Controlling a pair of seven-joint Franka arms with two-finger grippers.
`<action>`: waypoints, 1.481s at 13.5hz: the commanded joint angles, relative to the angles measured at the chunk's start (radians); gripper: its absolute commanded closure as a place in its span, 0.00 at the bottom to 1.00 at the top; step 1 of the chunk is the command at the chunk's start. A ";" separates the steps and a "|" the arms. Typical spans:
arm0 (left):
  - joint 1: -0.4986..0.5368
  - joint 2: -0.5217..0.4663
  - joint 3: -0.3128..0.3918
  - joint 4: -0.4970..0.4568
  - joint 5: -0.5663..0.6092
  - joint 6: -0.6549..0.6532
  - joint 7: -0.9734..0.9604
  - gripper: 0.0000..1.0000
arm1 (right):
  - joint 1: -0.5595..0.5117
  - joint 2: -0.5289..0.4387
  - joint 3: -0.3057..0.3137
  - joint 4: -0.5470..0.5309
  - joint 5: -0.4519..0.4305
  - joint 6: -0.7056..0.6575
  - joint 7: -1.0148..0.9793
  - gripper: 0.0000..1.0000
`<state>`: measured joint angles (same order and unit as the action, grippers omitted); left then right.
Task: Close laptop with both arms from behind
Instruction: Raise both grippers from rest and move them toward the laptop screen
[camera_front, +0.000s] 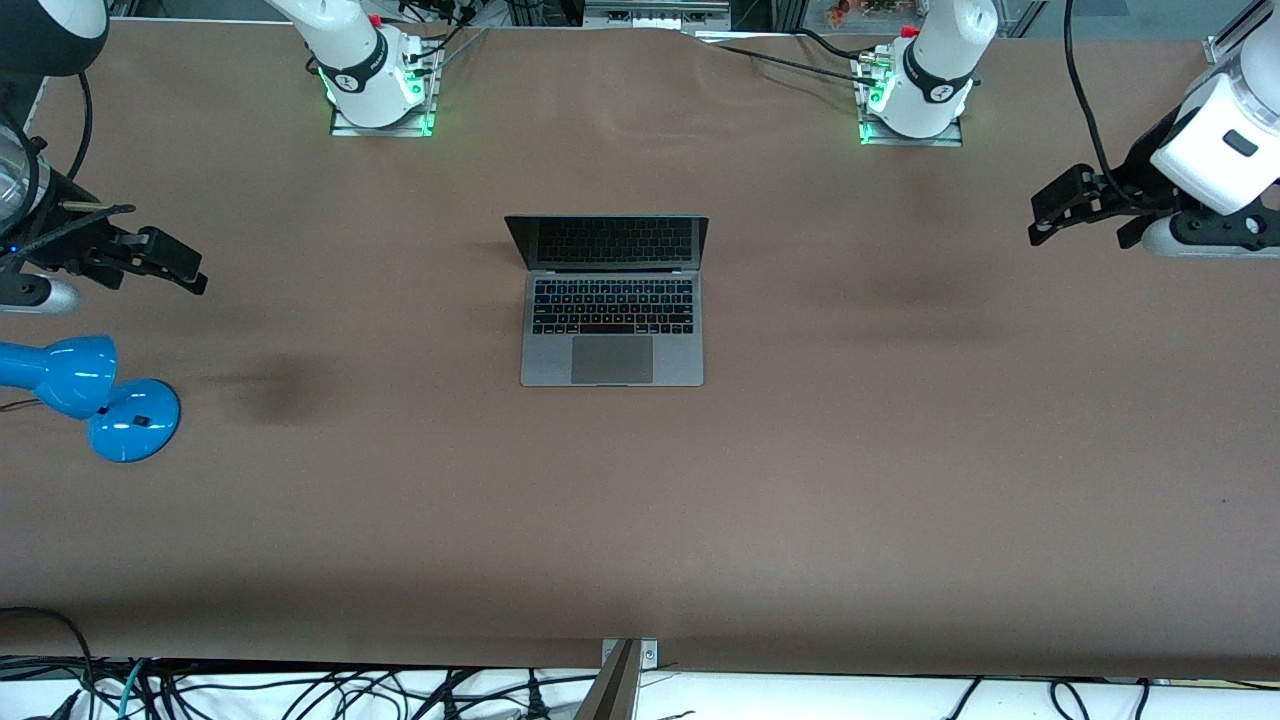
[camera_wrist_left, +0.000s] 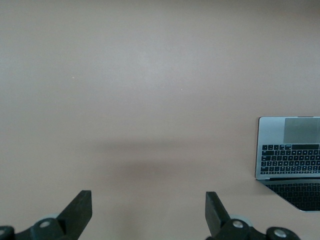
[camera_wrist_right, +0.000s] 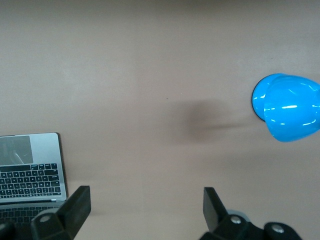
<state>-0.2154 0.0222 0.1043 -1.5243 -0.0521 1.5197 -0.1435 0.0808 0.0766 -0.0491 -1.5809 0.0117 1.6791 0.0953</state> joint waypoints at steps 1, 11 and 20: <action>-0.015 -0.008 0.014 -0.025 0.015 0.008 0.004 0.00 | -0.003 -0.021 0.006 -0.021 -0.015 0.008 0.010 0.00; -0.009 -0.016 0.011 -0.074 0.006 0.050 -0.024 0.00 | -0.003 -0.015 0.026 -0.043 -0.006 0.010 -0.011 0.00; -0.013 -0.005 -0.059 -0.100 -0.018 0.042 -0.118 0.00 | 0.001 0.012 0.320 -0.134 0.014 0.053 -0.072 0.00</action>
<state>-0.2204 0.0264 0.0868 -1.6008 -0.0568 1.5581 -0.1866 0.0928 0.0886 0.2233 -1.6969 0.0194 1.7129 0.0383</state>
